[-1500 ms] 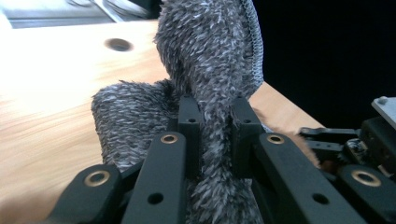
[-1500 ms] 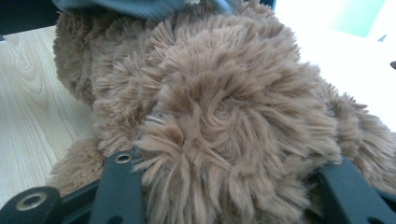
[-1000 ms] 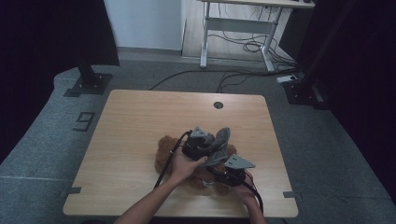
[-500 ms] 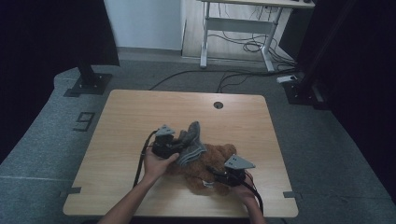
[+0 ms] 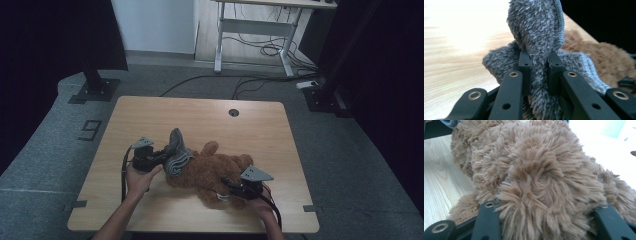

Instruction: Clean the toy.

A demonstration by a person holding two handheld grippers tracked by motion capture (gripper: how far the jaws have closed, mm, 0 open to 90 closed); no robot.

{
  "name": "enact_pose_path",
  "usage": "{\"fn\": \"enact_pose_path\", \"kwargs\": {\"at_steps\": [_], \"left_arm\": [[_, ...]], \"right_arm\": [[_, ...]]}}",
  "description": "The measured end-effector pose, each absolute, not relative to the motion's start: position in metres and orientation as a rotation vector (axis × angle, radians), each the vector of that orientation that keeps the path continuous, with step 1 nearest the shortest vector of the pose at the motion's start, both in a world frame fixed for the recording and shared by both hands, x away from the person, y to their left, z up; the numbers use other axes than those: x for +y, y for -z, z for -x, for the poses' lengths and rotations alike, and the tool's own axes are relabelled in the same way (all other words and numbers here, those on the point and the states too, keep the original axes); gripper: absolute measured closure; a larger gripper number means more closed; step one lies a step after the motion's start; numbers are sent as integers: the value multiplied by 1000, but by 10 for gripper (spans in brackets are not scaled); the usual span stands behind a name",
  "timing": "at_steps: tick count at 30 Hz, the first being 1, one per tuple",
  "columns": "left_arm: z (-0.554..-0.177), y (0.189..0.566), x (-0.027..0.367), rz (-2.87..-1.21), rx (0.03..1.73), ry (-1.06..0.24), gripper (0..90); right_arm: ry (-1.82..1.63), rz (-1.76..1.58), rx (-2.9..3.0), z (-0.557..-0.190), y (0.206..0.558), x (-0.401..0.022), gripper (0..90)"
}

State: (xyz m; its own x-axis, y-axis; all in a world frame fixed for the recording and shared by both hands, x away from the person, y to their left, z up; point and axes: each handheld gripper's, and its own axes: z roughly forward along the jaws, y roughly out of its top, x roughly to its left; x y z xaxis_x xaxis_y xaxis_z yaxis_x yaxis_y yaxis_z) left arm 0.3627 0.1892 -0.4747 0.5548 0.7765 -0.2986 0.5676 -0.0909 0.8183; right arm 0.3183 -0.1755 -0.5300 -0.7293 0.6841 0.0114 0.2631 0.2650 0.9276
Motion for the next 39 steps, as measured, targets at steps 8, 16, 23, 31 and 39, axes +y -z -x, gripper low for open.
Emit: {"fn": "enact_pose_path", "kwargs": {"at_steps": [8, 16, 23, 31, 39], "left_arm": [[-364, 488, 200, -1800, 1175, -283, 779], [-354, 445, 147, -1807, 964, -274, 784], [-360, 432, 57, -1885, 814, -182, 784], [-363, 458, 2, -1975, 781, -181, 783], [-360, 457, 59, -1916, 865, -236, 783]], "right_arm": [[-1465, -866, 2148, -319, 530, -176, 489], [-1471, -867, 2148, -319, 530, -177, 488], [-1472, -868, 2145, -319, 530, -177, 488], [-1472, -878, 2148, -319, 531, -178, 486], [-1479, -879, 2142, -318, 532, -177, 486]]}}
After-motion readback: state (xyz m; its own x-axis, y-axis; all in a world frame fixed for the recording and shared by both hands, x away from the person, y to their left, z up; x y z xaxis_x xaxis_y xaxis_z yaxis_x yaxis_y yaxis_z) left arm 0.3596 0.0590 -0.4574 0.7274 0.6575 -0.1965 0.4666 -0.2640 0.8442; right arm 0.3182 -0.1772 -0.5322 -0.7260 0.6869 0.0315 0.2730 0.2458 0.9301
